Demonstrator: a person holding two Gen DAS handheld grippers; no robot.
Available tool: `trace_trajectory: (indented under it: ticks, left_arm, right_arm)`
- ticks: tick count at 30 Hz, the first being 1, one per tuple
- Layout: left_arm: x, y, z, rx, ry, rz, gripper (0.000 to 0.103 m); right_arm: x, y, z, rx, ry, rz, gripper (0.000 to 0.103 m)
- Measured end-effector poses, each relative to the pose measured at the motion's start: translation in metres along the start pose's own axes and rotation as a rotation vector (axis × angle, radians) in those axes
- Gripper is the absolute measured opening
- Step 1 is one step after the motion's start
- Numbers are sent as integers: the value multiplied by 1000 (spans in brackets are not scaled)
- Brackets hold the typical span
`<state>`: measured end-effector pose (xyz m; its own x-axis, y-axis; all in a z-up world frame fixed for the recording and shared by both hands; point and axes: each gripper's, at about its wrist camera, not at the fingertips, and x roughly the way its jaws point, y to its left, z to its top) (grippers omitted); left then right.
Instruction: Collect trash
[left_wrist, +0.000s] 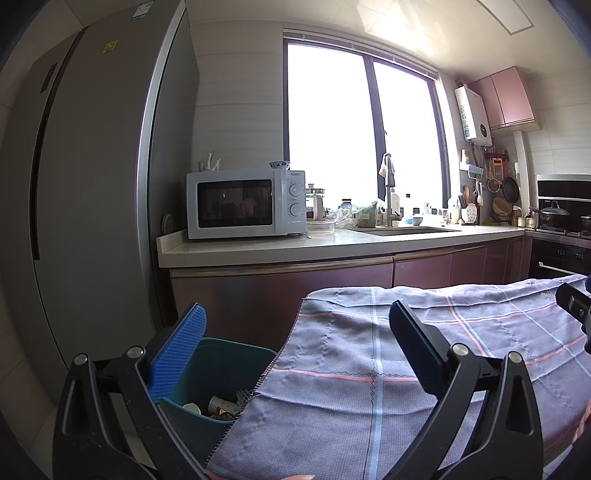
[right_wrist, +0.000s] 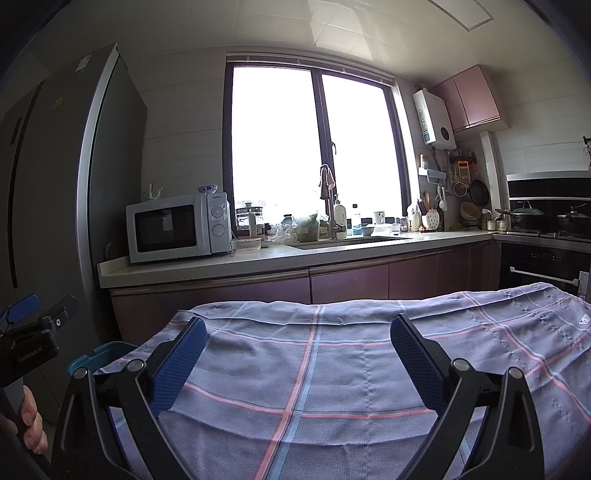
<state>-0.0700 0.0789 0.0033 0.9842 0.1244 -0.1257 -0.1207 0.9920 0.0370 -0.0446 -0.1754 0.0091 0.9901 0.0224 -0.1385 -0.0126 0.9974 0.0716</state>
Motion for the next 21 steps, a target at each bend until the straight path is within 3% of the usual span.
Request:
trace_trajectory:
  ticks: [21]
  left_arm:
    - [1,-3,-2,-2,-6,8,97]
  right_arm:
    - [0,3,1,-6,-4,-11,96]
